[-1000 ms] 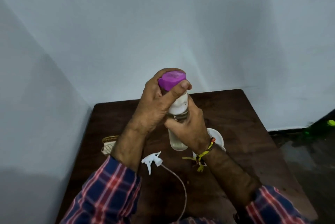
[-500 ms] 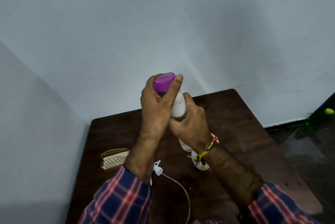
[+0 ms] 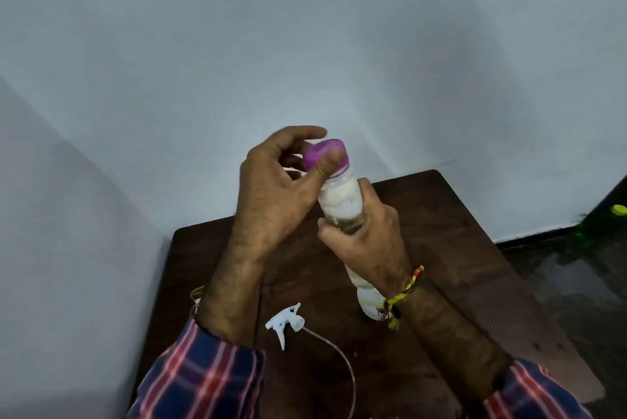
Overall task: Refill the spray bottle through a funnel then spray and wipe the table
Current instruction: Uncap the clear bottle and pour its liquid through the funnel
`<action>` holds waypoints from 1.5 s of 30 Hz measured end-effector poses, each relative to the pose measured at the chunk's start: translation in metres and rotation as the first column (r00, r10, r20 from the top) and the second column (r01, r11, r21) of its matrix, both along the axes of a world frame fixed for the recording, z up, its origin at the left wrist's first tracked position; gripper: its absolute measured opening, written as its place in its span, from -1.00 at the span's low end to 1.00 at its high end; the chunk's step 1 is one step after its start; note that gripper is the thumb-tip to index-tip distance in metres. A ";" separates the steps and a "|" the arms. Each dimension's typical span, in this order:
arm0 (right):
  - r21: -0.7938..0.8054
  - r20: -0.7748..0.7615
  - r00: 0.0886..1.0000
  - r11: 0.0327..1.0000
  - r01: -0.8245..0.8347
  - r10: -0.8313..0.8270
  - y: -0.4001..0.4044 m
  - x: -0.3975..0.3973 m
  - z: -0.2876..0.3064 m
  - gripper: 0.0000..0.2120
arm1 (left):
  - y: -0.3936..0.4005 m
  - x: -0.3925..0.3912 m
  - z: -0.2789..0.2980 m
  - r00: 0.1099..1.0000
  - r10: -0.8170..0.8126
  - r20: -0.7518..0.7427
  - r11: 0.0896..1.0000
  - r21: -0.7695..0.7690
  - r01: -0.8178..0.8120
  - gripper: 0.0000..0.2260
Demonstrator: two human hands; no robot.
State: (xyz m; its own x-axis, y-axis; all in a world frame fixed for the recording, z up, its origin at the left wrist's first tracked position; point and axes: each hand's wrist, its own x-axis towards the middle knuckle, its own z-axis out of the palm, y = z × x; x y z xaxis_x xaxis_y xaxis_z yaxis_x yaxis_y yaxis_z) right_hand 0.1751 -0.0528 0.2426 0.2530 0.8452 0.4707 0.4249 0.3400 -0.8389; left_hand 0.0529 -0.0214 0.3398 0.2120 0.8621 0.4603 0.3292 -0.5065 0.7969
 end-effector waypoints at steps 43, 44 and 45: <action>-0.015 -0.050 0.997 0.998 0.064 -0.065 -0.034 0.043 0.003 -0.63 | 0.005 0.031 0.022 0.915 0.275 0.295 0.950 0.062 -0.305 -0.56; -0.021 -0.052 0.996 0.997 0.069 -0.070 -0.035 0.046 0.002 -0.64 | 0.015 0.025 0.010 0.914 0.263 0.308 0.961 0.000 -0.277 -0.58; -0.021 -0.053 0.995 0.997 0.079 -0.080 -0.036 0.048 0.001 -0.65 | 0.024 0.020 -0.007 0.915 0.256 0.312 0.967 -0.072 -0.246 -0.61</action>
